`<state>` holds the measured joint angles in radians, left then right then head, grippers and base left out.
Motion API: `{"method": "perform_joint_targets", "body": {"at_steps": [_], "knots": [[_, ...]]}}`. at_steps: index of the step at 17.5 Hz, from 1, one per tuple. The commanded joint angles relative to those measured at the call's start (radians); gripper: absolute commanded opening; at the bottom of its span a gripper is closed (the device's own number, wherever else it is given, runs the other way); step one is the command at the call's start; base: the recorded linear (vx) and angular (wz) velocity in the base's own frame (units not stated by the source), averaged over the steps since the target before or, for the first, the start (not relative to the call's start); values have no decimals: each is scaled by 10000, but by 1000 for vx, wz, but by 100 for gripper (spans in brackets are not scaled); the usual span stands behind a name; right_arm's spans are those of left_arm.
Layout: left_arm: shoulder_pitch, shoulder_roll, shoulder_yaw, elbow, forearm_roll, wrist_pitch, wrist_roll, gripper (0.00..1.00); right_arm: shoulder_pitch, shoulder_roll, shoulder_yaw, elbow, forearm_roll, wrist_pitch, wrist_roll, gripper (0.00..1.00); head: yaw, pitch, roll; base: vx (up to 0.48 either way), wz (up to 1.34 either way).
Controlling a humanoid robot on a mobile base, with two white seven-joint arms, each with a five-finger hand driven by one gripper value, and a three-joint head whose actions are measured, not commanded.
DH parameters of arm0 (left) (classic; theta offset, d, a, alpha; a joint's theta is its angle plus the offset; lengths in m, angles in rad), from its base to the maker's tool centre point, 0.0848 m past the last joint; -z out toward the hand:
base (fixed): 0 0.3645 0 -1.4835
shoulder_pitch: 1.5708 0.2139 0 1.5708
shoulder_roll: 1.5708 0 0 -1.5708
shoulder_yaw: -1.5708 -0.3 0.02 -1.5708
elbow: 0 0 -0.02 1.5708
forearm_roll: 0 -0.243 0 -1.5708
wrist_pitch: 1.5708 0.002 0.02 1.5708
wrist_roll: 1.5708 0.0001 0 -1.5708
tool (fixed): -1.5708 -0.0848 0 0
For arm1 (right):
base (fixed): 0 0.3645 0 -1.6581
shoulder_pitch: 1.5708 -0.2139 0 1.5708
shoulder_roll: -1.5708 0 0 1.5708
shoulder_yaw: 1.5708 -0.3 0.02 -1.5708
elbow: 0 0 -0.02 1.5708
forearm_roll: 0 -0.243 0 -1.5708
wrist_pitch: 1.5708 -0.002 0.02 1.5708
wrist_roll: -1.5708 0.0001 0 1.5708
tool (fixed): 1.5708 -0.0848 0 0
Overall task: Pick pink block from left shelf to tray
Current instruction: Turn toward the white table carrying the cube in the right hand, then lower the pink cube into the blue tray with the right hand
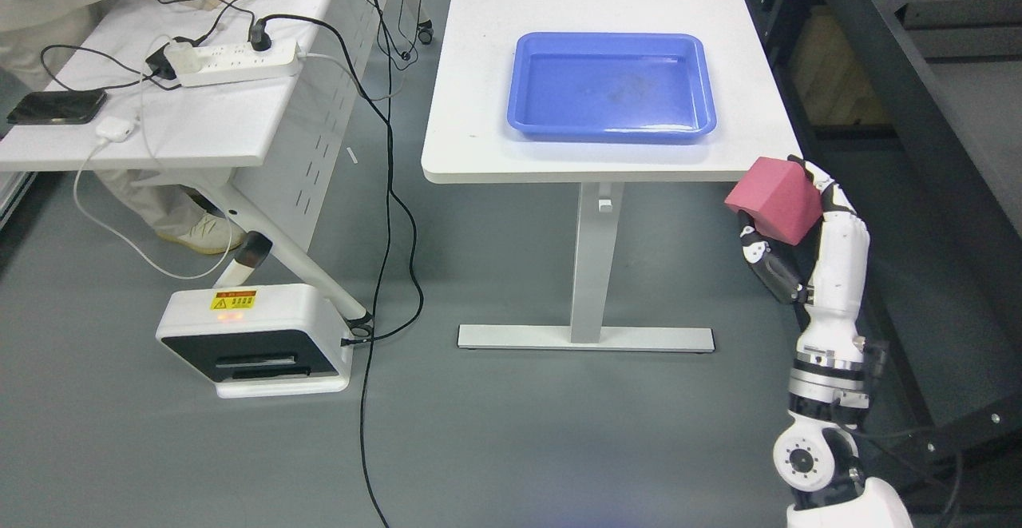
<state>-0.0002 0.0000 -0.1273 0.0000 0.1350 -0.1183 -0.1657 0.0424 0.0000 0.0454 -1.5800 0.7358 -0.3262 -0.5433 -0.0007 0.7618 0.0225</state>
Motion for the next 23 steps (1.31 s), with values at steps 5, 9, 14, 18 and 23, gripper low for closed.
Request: {"method": "perform_joint_targets", "body": {"at_steps": [5, 9, 14, 18, 23], "knots": [[201, 174, 0, -174, 0, 2, 1, 100, -25, -175, 67, 0, 5, -5, 79, 3, 0, 0, 0, 272, -18], [201, 174, 0, -174, 0, 2, 1, 100, -9, -175, 67, 0, 20, -5, 95, 4, 0, 0, 0, 231, 55], [201, 174, 0, -174, 0, 2, 1, 100, 113, -175, 328, 15, 204, 40, 384, 4, 0, 0, 0, 226, 55], [201, 174, 0, -174, 0, 2, 1, 100, 144, -175, 588, 30, 266, 407, 1868, 4, 0, 0, 0, 182, 31], [201, 174, 0, -174, 0, 2, 1, 100, 144, -175, 727, 92, 266, 746, 3468, 4, 0, 0, 0, 161, 11]]}}
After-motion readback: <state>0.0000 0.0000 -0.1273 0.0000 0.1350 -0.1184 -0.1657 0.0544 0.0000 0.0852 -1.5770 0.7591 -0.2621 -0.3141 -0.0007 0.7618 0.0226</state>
